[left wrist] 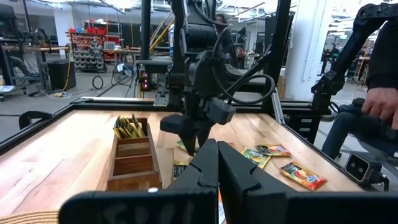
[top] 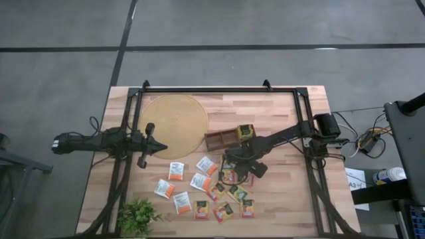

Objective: Pick & Place Tea
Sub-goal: Put the yellow tea bag into the right section of the wooden organizer

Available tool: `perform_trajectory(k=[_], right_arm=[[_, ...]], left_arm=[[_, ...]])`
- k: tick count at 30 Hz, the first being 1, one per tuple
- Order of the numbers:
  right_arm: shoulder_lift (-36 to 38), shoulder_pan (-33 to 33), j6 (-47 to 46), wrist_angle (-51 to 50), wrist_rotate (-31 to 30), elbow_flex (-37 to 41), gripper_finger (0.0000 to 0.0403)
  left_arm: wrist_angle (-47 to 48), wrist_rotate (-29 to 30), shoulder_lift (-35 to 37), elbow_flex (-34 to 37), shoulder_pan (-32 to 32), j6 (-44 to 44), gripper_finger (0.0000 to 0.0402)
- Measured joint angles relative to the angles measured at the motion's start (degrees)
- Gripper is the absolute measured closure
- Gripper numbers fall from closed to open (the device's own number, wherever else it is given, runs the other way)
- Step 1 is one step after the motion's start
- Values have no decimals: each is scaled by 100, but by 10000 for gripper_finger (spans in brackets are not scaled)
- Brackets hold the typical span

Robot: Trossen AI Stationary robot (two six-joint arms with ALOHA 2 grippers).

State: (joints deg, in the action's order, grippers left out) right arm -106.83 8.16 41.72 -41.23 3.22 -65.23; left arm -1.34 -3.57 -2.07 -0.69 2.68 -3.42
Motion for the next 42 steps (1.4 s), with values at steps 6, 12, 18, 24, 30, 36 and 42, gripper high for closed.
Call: perform_trajectory(k=[6,12,18,24,30,36,42], right_arm=[[-68,-22,29,2,160,66,243],[-121,-35,-8,32,144,63,314],[-136,-58,-125,0,135,-7,359],[-148,-156,-613,-50,-120,-279,385],[221,-249,-1425,-193,-766,-649,394],[802,-257,-2527,-597,-1403,-998,394],[1645,-308,-3999,-641,-2066,-970,394]], left_arm=[[0,0,-1,2,0,0,401],[2,1,0,1,0,0,401],[2,0,0,0,0,0,401],[2,0,1,2,0,0,401],[4,2,-1,0,0,0,401],[2,2,-1,0,-1,0,401],[0,0,-1,0,-4,0,401]])
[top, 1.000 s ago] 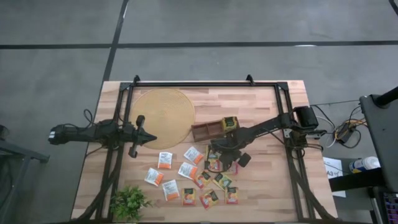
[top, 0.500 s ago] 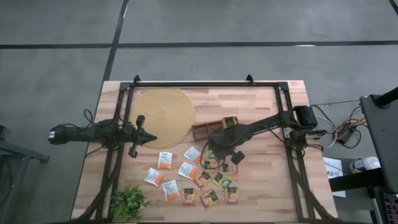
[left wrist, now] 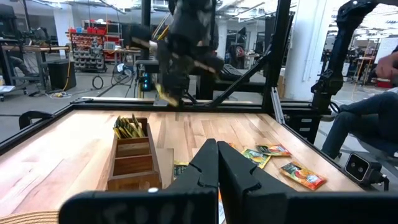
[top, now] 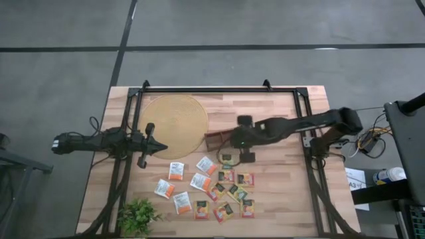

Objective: Pick & Place Tea
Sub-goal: Put the yellow tea bag into the right section of the wooden organizer

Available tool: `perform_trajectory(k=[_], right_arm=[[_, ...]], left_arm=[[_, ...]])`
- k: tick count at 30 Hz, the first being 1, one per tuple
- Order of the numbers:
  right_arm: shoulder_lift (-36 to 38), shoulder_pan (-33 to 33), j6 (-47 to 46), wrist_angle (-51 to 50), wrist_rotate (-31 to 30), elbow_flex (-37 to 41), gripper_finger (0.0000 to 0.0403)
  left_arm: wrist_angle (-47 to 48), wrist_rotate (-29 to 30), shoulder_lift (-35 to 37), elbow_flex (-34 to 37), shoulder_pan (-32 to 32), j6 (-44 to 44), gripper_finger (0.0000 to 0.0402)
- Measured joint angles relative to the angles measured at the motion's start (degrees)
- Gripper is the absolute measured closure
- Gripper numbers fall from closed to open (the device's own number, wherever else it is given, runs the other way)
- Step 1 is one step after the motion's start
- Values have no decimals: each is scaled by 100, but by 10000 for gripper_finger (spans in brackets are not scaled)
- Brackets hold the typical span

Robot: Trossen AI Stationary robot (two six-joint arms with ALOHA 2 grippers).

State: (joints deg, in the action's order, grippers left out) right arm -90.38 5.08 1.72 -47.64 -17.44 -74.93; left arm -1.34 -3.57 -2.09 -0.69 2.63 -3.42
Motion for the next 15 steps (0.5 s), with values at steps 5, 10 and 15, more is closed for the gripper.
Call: perform_trajectory(k=[5,10,15], right_arm=[[575,-74,-989,0,-586,214,394],[898,-81,-1768,51,-1134,508,394],[1072,-98,-2590,472,-1423,991,394]], left_arm=[[-2,0,0,1,0,0,401],[0,0,0,0,0,0,401],[1,0,0,2,0,0,401]])
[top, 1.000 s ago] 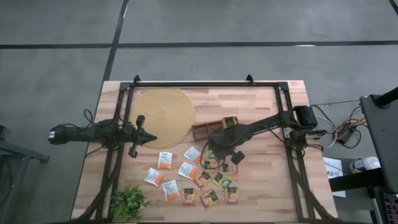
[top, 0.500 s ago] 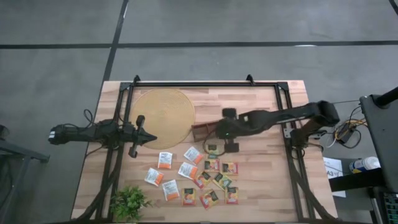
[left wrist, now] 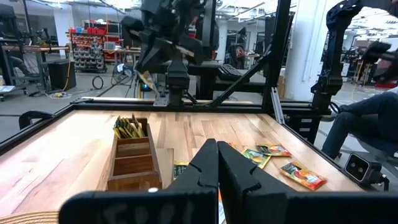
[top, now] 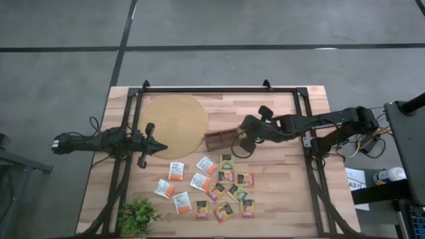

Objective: Pick & Place Tea
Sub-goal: Put the yellow tea bag into the right section of the wooden organizer

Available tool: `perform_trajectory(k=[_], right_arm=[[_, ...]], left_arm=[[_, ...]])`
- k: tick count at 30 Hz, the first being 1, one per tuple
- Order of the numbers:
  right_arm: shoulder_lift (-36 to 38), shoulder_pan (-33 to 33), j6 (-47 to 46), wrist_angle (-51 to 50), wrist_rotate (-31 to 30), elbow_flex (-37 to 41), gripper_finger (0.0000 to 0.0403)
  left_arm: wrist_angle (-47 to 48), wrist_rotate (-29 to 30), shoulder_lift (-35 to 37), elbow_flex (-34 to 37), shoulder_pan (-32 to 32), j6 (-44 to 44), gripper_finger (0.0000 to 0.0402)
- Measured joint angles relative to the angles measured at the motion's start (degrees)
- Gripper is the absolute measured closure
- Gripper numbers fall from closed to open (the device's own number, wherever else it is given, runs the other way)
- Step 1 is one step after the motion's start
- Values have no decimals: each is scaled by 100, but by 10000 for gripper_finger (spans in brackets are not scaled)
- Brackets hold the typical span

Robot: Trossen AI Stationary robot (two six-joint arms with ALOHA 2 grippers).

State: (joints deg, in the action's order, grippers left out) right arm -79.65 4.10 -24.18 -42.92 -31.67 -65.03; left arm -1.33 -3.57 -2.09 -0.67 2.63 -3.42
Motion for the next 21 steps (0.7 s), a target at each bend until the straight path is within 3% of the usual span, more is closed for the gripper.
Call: perform_trajectory(k=[6,12,21], right_arm=[[167,-44,-903,774,-162,773,394],[257,-32,-1587,937,-568,1210,394],[275,-17,-1835,2159,-1051,1732,394]], left_arm=[[-1,0,0,-1,7,1,401],[1,0,0,-1,7,0,401],[1,0,0,-2,4,0,401]])
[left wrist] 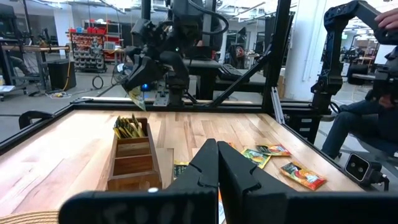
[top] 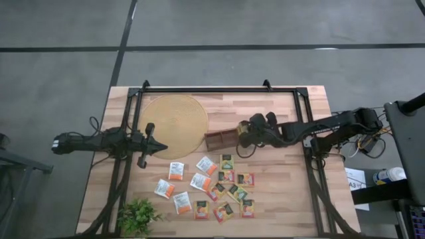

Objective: Pick & Place Tea
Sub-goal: Put the yellow tea bag into the right section of the wooden organizer

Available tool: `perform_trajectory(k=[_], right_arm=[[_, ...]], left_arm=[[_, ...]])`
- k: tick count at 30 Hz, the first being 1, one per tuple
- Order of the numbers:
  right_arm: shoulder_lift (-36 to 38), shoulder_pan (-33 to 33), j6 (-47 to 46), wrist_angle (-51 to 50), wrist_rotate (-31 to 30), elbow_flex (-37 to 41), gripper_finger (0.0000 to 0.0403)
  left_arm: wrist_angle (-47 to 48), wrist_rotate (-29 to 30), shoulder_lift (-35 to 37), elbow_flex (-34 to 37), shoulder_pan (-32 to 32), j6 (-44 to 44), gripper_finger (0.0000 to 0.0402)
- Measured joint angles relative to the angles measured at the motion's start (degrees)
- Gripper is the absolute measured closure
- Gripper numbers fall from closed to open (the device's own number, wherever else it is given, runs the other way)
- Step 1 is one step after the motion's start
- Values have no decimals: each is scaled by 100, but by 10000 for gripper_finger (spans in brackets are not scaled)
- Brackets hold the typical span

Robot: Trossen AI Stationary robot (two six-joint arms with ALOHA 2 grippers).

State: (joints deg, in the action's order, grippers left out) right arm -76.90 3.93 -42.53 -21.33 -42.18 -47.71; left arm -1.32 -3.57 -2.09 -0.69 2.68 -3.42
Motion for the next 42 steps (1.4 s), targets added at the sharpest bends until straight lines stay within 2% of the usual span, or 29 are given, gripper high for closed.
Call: perform_trajectory(k=[8,21,33,42], right_arm=[[2,188,-501,391,-489,418,394],[2,408,-683,1285,-1032,1095,394],[-13,406,-701,1982,-1025,1414,394],[-371,390,-697,2383,-893,1452,394]], left_arm=[[-2,2,0,2,0,0,401],[-2,0,0,2,0,0,401],[-2,2,0,0,0,0,401],[-2,0,0,0,-4,0,401]])
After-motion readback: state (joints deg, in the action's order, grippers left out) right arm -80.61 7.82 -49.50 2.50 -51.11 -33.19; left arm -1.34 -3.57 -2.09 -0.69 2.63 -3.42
